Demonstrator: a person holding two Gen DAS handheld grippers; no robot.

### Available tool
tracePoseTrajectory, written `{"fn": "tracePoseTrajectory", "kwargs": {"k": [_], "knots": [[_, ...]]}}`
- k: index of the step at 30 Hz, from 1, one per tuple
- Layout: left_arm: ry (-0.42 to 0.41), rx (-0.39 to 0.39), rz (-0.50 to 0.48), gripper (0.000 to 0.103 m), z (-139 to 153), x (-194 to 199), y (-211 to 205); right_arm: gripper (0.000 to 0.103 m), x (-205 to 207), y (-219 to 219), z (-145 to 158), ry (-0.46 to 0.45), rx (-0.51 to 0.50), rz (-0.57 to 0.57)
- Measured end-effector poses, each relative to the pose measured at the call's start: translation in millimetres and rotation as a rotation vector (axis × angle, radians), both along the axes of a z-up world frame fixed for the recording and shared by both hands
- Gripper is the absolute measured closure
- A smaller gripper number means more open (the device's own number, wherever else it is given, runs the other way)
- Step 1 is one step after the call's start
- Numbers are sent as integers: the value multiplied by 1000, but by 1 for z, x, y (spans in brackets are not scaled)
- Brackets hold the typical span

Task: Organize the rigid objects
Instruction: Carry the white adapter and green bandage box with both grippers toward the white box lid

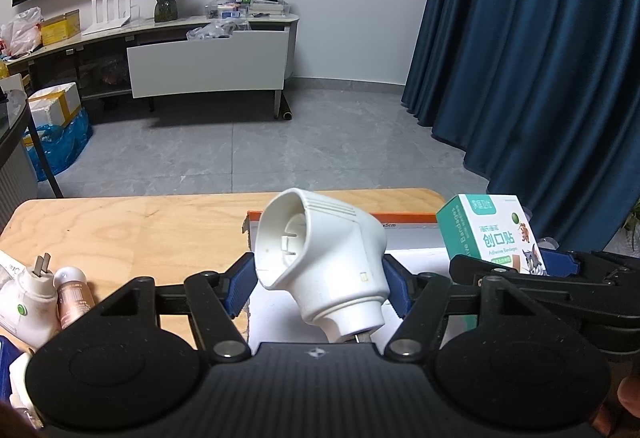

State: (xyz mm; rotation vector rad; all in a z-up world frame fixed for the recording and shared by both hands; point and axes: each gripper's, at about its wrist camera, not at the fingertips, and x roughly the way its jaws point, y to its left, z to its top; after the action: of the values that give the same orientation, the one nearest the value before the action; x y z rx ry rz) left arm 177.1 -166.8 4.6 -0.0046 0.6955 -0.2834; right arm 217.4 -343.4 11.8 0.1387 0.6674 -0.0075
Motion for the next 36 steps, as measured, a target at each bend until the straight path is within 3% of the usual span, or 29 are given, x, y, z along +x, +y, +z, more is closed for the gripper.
{"fn": "tracePoseTrajectory", "kwargs": {"k": [36], "knots": [[17,1,17,36,-8,7,2,19,4,-1,-6,11,-5,8]]}}
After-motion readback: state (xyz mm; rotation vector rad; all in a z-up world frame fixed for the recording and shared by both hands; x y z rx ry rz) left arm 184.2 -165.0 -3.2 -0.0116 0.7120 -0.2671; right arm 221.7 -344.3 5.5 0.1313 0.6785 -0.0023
